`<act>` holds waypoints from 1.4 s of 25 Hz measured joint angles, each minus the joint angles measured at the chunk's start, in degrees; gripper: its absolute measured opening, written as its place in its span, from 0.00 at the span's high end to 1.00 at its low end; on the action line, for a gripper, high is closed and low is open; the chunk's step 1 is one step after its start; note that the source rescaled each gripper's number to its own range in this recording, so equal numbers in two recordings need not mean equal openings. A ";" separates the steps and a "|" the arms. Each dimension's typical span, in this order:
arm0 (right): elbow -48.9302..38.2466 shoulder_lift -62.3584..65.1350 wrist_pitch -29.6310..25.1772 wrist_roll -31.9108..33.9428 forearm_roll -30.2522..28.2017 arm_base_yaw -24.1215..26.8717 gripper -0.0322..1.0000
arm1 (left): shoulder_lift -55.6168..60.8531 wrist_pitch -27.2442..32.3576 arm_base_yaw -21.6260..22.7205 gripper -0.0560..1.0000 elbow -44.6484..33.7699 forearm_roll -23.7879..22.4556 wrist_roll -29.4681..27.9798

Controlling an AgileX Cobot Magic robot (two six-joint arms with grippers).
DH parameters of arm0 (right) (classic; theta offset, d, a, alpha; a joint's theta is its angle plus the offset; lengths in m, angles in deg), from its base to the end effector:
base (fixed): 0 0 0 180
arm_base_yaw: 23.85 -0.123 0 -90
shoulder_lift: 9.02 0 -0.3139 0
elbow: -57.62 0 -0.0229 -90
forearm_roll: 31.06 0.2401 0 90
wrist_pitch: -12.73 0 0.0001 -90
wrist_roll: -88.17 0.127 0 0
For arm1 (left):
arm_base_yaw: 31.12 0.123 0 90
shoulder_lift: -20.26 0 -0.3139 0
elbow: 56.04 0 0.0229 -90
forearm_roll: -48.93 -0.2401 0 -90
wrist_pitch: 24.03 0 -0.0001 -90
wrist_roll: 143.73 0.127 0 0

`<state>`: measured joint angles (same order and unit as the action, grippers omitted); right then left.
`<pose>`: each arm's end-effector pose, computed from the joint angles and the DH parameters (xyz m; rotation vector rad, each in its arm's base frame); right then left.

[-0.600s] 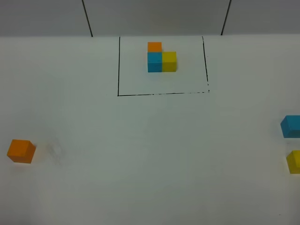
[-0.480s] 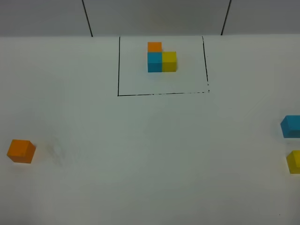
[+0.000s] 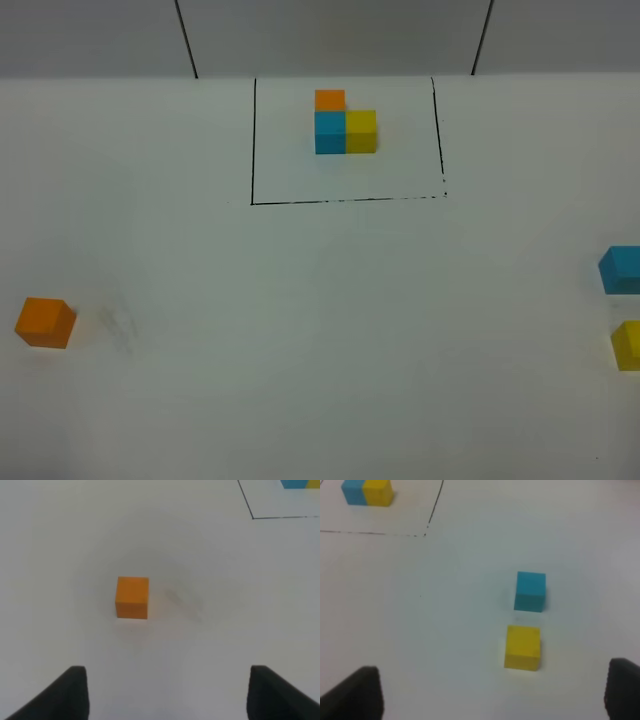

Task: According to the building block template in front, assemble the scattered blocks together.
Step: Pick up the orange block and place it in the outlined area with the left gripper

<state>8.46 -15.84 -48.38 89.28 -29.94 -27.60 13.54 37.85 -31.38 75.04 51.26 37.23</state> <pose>-0.0126 0.0014 0.2557 -0.0481 2.0437 0.0764 -0.0140 -0.0045 0.2555 0.0245 2.0505 -0.0411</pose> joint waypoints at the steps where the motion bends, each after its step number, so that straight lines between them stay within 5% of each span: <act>1: 0.00 0.00 0.00 0.00 0.00 0.00 0.14 | 0.00 0.00 0.00 0.52 0.00 0.00 0.00; 23: 0.00 0.00 0.00 0.00 0.00 0.00 0.19 | -1.18 -0.07 0.00 0.51 0.15 -0.99 -0.95; 26: 0.00 0.00 0.00 0.00 0.00 0.00 0.20 | -6.95 -0.50 0.00 0.41 1.08 -4.10 -3.30; 31: 0.00 0.00 0.00 0.00 0.00 0.00 0.21 | -24.62 -1.79 -0.14 0.07 4.88 -7.06 -3.56; 35: 0.00 0.00 0.00 0.00 0.00 0.00 0.21 | -40.93 -5.63 -0.14 0.00 9.20 -7.06 -4.18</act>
<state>8.46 -15.84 -48.38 89.28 -29.94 -27.60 -27.39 32.22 -31.52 84.25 44.20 33.05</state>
